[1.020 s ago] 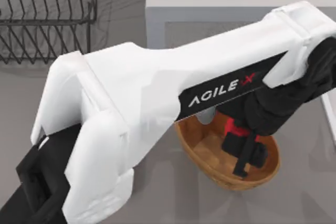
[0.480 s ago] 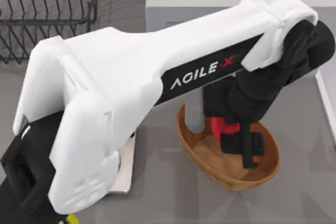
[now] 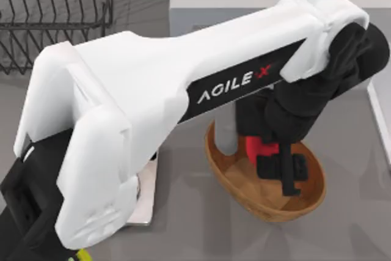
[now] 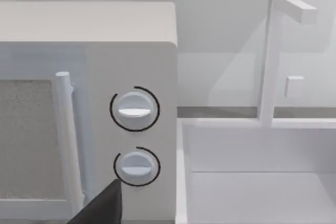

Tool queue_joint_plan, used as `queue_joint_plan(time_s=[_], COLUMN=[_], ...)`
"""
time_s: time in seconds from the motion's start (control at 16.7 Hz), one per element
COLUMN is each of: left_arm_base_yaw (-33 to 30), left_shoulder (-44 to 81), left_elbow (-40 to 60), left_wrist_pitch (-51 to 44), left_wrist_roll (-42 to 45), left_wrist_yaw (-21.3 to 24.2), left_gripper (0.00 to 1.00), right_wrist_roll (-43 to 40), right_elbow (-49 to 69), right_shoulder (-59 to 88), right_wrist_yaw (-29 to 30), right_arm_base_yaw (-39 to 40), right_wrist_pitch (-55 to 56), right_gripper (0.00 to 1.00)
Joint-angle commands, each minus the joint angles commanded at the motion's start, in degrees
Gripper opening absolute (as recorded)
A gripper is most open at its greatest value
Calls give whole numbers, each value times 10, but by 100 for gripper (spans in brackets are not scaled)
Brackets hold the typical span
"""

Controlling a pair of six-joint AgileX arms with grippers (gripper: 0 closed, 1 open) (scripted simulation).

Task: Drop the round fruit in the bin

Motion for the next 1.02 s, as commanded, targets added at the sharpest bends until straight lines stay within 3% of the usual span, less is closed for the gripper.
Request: queue_joint_plan(time_s=[0.66,1.02], left_arm_base_yaw=[0,0], left_shoulder=[0,0], left_elbow=[0,0], left_wrist_pitch=[0,0], left_wrist_roll=[0,0], left_wrist_yaw=[0,0], left_gripper=[98,100], right_wrist_roll=[0,0], right_elbow=[0,0], right_shoulder=[0,0], right_wrist_yaw=[0,0], right_arm_base_yaw=[0,0], right_wrist_pitch=[0,0], right_gripper=[100,100])
